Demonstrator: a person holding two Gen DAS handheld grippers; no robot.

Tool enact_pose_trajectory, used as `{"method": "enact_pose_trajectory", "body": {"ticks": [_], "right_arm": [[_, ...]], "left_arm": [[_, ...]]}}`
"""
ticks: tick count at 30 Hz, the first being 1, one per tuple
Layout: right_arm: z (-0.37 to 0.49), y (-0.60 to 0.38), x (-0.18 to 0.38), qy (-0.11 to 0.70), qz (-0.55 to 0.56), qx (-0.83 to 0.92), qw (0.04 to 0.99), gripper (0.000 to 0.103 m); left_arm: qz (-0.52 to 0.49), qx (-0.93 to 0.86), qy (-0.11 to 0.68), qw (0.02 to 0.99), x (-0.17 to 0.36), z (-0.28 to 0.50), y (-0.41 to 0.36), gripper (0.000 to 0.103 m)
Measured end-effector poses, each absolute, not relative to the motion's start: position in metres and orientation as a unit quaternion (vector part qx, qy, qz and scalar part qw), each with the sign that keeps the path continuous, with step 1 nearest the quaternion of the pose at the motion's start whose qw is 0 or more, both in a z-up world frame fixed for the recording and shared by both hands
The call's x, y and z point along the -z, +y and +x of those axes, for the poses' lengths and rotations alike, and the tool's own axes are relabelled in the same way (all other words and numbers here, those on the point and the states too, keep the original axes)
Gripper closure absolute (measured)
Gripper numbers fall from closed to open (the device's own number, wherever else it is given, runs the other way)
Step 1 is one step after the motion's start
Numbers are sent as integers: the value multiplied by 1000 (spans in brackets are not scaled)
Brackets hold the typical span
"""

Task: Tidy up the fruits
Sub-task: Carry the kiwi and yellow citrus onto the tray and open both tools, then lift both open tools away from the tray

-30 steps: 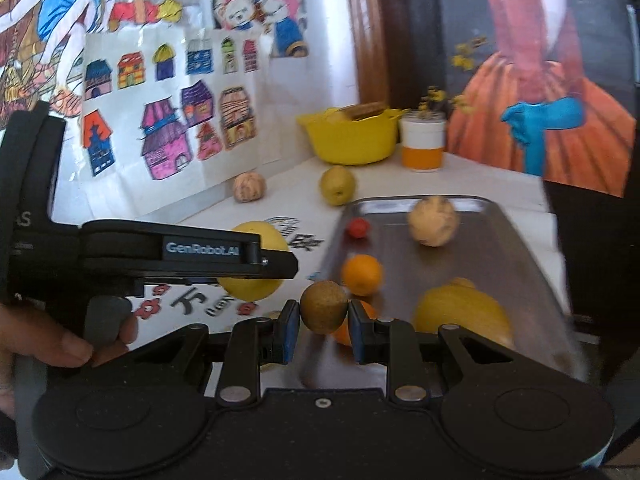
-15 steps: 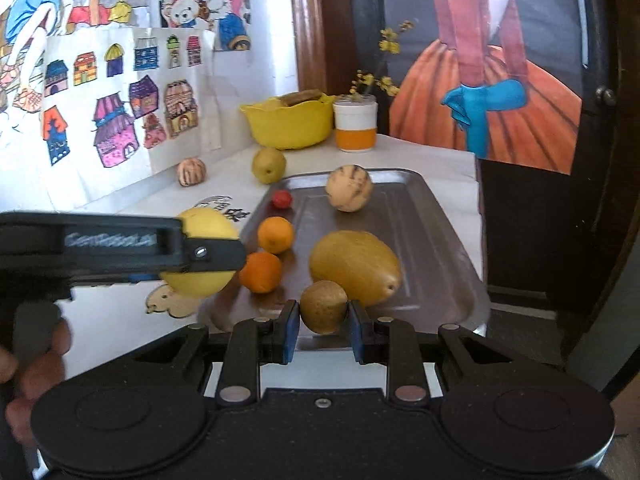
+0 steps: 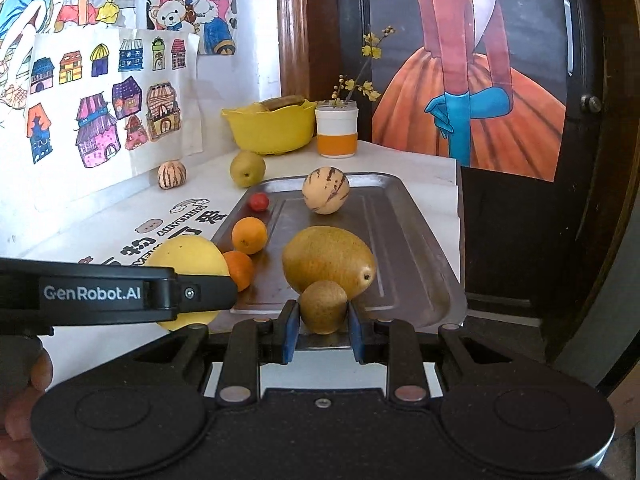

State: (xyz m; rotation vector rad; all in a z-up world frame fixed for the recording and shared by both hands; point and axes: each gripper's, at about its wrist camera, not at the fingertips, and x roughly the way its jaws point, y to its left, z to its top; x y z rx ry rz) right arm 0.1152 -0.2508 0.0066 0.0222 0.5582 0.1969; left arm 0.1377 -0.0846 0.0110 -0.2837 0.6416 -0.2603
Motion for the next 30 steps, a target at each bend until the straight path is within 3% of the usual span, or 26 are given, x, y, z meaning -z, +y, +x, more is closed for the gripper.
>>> {"method": "enact_pose_trajectory", "body": {"ticks": [10, 18, 22, 26, 30], "right_arm": [[118, -261, -5, 274, 23, -85, 958, 75], [114, -259, -6, 270, 16, -80, 959, 68], [109, -260, -7, 267, 16, -76, 960, 56], [103, -263, -8, 264, 21, -72, 962, 40], [96, -265, -9, 261, 32, -65, 963, 28]], "left_arm": [[-153, 145, 330, 920, -3, 154, -89, 44], [-166, 149, 326, 919, -5, 152, -84, 44], [-185, 147, 320, 917, -7, 147, -77, 38], [-193, 146, 310, 920, -12, 139, -72, 23], [-207, 153, 306, 917, -16, 131, -67, 17]]}}
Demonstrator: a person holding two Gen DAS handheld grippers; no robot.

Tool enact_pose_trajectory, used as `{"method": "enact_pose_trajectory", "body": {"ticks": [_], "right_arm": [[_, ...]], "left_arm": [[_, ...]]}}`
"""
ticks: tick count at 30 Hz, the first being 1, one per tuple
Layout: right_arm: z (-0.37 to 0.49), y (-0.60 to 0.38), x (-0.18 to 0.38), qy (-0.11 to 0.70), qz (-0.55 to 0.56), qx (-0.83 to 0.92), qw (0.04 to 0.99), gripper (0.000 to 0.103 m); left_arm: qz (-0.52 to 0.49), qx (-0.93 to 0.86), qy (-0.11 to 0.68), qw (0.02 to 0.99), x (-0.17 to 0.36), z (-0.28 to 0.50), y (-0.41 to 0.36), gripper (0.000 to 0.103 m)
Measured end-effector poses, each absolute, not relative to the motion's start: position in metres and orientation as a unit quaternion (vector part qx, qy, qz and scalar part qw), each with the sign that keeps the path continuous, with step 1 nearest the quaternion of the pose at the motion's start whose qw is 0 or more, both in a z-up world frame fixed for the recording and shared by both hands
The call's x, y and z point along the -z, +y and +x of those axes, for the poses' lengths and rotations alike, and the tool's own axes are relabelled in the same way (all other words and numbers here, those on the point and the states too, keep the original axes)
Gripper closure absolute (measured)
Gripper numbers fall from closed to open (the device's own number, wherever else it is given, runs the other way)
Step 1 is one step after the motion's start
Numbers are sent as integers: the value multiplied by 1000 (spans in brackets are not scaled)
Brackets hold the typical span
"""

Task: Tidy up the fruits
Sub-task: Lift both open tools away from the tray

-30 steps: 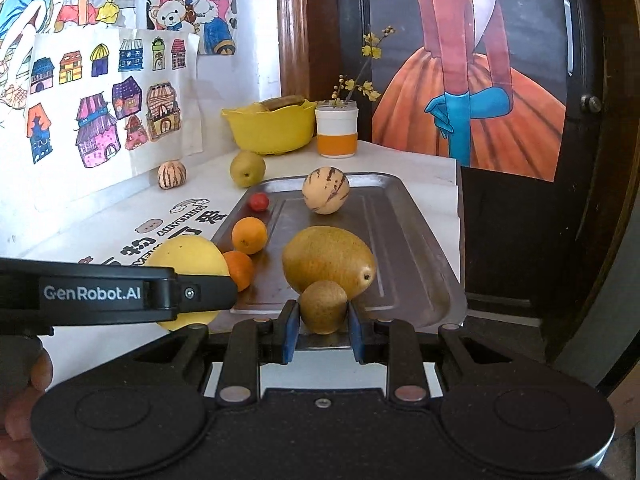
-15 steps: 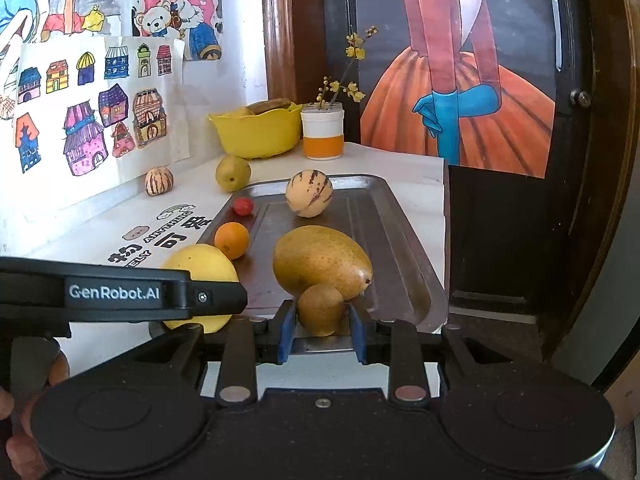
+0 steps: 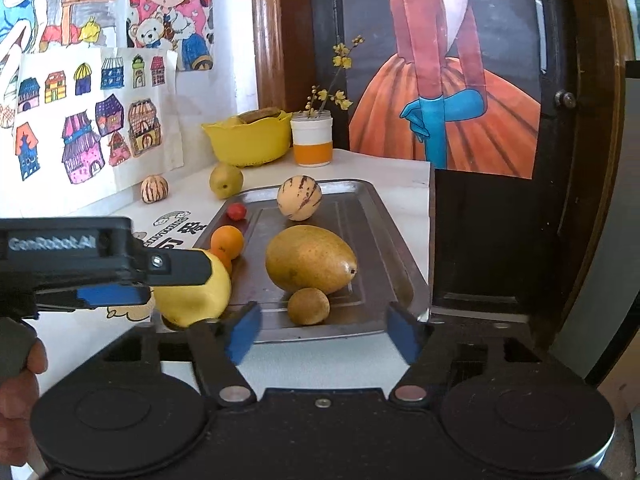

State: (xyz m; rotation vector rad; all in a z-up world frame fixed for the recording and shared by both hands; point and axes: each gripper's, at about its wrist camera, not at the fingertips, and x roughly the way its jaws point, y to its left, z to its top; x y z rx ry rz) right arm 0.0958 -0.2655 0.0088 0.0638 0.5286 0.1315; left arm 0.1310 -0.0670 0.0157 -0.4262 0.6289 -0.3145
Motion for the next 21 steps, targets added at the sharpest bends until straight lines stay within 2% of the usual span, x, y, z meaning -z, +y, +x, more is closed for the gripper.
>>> {"method": "enact_pose_trajectory", "body": {"ticks": [2, 5, 7, 13, 21], "right_arm": [[92, -266, -10, 261, 36, -63, 963, 21], [86, -267, -13, 252, 38, -59, 965, 9], [82, -264, -13, 245, 26, -53, 968, 7], [71, -257, -12, 254, 18, -63, 965, 2], [57, -233, -12, 287, 18, -107, 952, 1]], "left_arm": [[-209, 150, 303, 918, -16, 126, -66, 8], [-199, 144, 295, 923, -19, 117, -64, 2], [-192, 134, 292, 927, -21, 112, -63, 1], [-173, 113, 288, 935, -26, 97, -57, 1], [-166, 63, 298, 938, -25, 79, -30, 0]]}}
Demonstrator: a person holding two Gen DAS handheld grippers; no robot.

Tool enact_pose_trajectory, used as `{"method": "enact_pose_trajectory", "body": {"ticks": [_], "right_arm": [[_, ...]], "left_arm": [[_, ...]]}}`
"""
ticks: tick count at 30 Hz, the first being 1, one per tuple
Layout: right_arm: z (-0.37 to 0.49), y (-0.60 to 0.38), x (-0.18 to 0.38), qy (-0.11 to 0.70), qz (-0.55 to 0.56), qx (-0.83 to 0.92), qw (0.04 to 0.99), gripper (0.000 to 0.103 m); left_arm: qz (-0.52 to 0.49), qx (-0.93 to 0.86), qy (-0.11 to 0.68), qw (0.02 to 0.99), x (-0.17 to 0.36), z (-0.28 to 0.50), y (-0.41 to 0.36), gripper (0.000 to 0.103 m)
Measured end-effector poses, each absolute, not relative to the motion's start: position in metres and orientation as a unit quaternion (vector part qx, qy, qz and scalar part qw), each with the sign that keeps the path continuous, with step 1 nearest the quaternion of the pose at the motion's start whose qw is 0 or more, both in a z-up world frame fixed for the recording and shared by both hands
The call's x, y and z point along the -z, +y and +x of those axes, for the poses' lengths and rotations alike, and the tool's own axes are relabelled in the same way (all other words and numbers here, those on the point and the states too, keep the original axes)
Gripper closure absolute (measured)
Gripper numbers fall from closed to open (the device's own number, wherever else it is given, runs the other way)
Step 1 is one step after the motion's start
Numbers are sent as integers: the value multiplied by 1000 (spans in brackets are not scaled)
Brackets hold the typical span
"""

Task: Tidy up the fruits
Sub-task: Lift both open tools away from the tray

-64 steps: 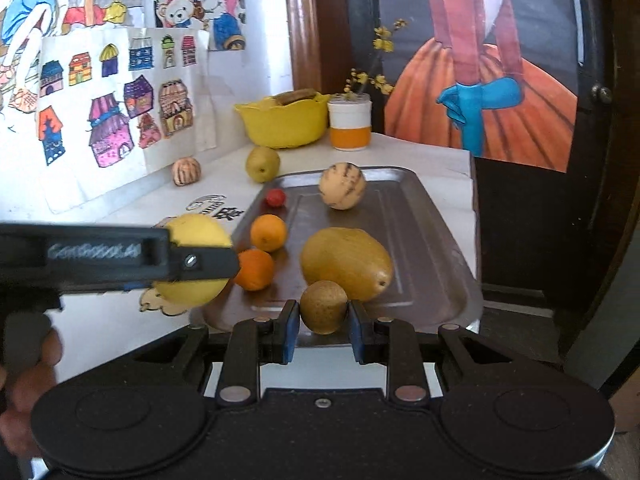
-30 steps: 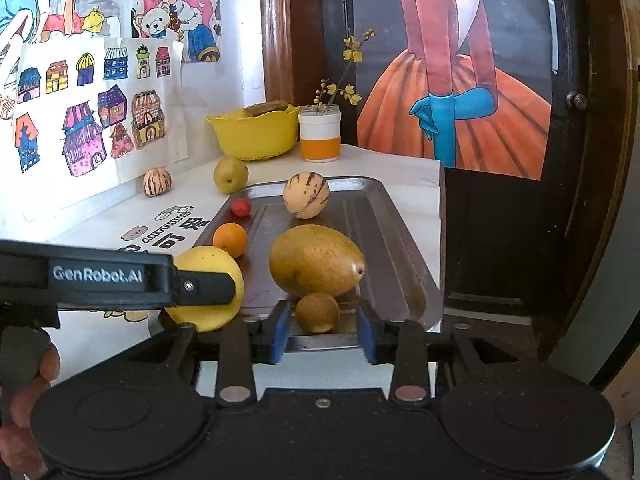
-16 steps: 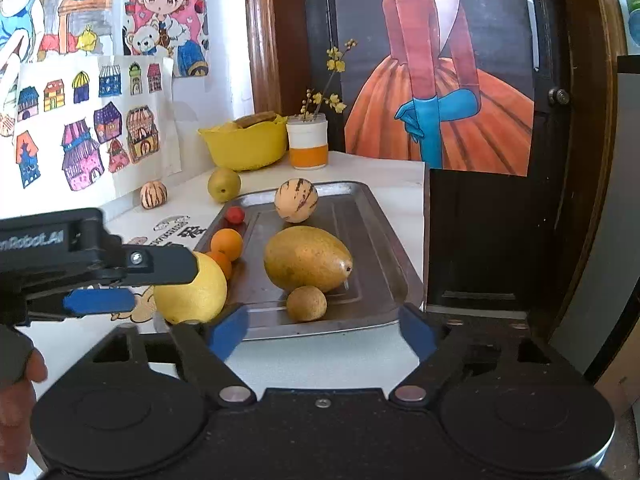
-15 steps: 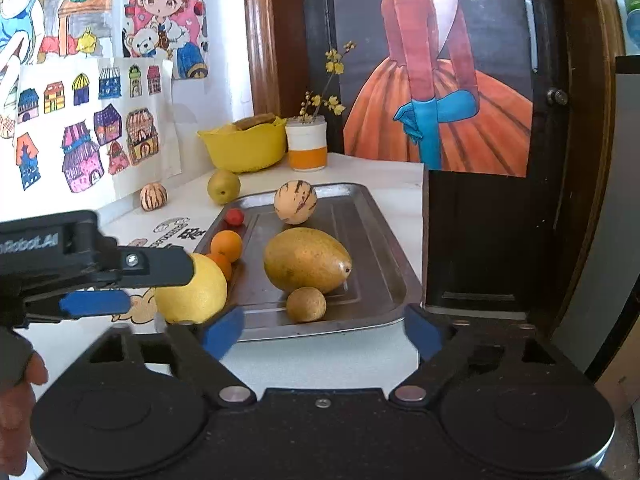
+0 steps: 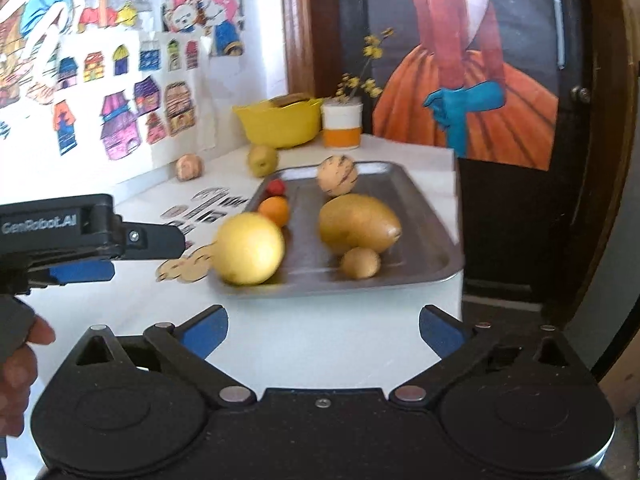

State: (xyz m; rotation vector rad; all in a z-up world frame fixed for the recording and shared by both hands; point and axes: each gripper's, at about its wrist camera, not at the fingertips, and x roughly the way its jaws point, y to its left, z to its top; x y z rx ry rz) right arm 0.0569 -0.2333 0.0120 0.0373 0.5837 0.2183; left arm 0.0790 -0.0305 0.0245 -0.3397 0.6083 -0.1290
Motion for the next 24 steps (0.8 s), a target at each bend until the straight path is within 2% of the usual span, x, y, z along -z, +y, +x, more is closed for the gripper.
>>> {"method": "enact_pose_trajectory", "body": {"ticks": [15, 24], "right_arm": [[42, -182, -24, 321, -1, -204, 925, 1], [53, -177, -74, 296, -30, -264, 917, 1]], "left_arm": [[-130, -41, 297, 945, -15, 50, 32, 0], [-127, -92, 302, 940, -10, 41, 66, 0]]}}
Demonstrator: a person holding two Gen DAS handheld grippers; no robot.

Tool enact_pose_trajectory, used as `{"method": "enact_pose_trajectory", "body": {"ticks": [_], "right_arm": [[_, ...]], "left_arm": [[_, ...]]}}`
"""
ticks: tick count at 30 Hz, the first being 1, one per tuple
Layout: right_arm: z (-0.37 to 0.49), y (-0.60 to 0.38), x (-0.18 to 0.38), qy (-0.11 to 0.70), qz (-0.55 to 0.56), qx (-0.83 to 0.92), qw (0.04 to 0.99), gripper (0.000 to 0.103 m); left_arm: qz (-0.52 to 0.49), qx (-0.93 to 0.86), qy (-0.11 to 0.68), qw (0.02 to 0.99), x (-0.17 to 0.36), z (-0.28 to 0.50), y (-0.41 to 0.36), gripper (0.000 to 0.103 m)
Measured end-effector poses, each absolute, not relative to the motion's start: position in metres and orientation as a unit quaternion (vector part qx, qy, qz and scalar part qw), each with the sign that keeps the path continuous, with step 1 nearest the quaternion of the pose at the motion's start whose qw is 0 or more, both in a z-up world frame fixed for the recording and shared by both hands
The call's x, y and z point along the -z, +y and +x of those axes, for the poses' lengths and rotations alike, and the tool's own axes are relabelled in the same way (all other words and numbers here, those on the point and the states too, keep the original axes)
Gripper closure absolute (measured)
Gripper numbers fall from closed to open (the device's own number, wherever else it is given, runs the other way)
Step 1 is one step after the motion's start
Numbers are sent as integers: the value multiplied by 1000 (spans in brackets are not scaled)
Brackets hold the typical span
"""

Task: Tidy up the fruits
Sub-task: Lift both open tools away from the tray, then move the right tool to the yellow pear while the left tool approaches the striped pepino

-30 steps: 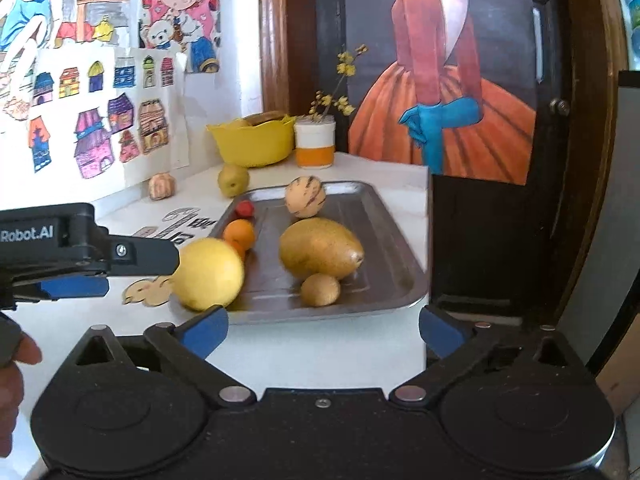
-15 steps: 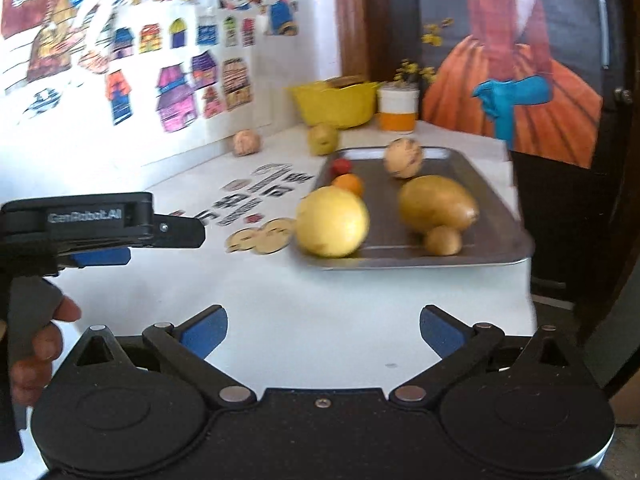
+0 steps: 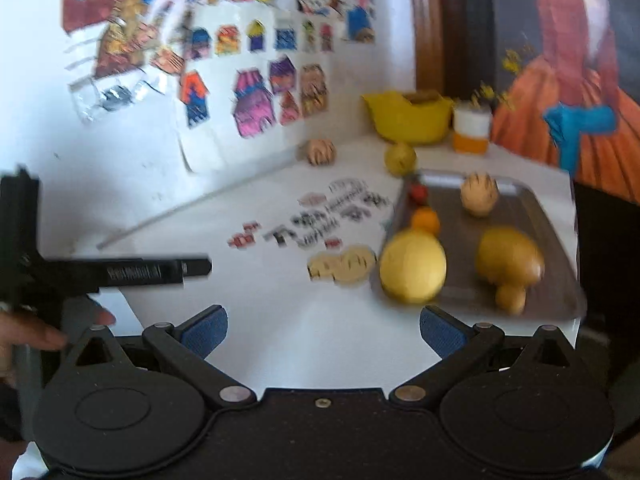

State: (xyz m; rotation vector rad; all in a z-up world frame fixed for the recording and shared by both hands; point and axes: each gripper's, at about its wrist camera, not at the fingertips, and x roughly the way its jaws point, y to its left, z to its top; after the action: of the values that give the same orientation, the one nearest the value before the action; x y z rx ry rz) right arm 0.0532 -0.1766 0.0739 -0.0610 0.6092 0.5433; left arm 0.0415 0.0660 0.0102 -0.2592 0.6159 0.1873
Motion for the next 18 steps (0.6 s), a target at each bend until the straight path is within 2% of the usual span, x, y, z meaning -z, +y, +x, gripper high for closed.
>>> {"method": "enact_pose_trajectory", "body": {"ticks": [10, 18], "right_arm": [[111, -172, -180, 293, -40, -307, 904, 1], [190, -160, -220, 331, -27, -282, 900, 1]], "left_arm": [[-90, -82, 271, 955, -45, 70, 65, 0], [-8, -22, 259, 966, -62, 136, 55, 0]]}}
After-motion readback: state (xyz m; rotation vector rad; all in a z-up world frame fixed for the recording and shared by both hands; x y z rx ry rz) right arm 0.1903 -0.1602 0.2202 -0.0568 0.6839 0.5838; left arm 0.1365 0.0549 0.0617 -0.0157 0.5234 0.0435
